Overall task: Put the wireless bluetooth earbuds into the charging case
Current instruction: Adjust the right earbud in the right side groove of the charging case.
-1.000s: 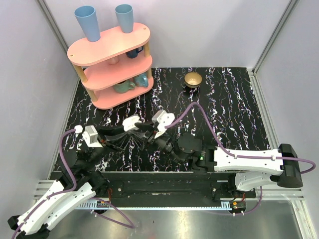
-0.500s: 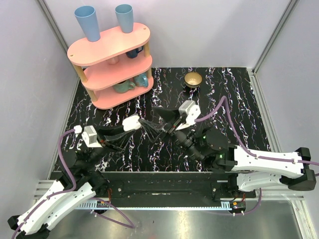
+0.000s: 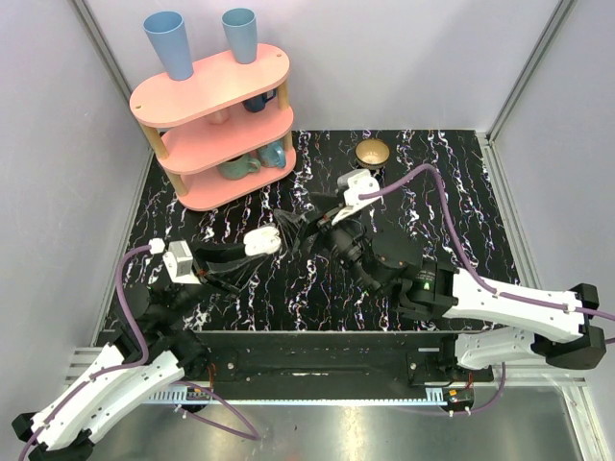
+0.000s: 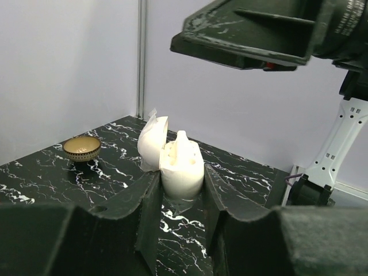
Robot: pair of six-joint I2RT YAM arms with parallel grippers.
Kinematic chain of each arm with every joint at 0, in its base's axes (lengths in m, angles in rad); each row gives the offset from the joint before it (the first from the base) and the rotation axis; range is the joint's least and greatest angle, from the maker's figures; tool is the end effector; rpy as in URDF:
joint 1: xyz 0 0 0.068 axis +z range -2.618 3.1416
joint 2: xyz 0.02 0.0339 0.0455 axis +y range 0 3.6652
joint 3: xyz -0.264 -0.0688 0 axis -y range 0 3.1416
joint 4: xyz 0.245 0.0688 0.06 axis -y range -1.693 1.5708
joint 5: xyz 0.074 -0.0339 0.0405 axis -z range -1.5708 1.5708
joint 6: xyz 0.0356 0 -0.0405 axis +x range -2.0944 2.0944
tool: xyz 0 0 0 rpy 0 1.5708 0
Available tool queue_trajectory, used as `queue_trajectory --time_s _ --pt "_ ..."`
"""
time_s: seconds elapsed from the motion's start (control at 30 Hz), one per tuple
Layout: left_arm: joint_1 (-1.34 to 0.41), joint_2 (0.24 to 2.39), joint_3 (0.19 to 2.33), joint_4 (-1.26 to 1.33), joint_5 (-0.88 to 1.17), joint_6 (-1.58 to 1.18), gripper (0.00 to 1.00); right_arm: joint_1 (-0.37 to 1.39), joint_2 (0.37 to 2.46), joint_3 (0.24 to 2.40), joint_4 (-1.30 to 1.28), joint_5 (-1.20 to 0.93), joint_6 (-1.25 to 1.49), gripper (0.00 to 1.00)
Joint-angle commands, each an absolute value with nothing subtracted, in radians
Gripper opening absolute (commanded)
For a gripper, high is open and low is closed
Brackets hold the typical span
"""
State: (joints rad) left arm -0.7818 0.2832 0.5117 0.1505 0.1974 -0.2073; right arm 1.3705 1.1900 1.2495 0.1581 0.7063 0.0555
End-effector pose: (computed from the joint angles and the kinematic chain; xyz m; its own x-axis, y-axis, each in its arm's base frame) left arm 0.0609 -0.0703 0.3415 0.0881 -0.3719 -0.9241 0.8567 0.5017 -0.1202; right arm 0.0747 0.2518 0.4549 0.0085 0.2541 -0.9671 -0.6209 0.7595 0.1941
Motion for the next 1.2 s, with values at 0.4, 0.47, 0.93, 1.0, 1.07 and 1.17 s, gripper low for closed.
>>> queue_trajectory --time_s 0.4,0.47,0.93,1.0,1.07,1.17 --pt "-0.778 0.275 0.546 0.199 0.238 -0.219 0.00 1.325 1.239 1.344 -0.063 0.437 0.275 0.62" --pt "-0.778 0.276 0.548 0.199 0.238 -0.221 0.00 1.325 1.249 1.341 -0.067 0.439 0.281 0.61" --pt "-0.778 0.267 0.551 0.186 0.215 -0.212 0.00 1.327 1.273 1.315 -0.094 0.387 0.302 0.49" --pt "-0.778 0.264 0.552 0.181 0.210 -0.210 0.00 1.327 1.273 1.315 -0.118 0.379 0.302 0.45" --pt "-0.778 0.262 0.551 0.181 0.204 -0.207 0.00 1.327 1.273 1.315 -0.133 0.370 0.304 0.40" --pt "-0.778 0.261 0.552 0.172 0.202 -0.201 0.00 1.327 1.269 1.315 -0.155 0.373 0.304 0.41"
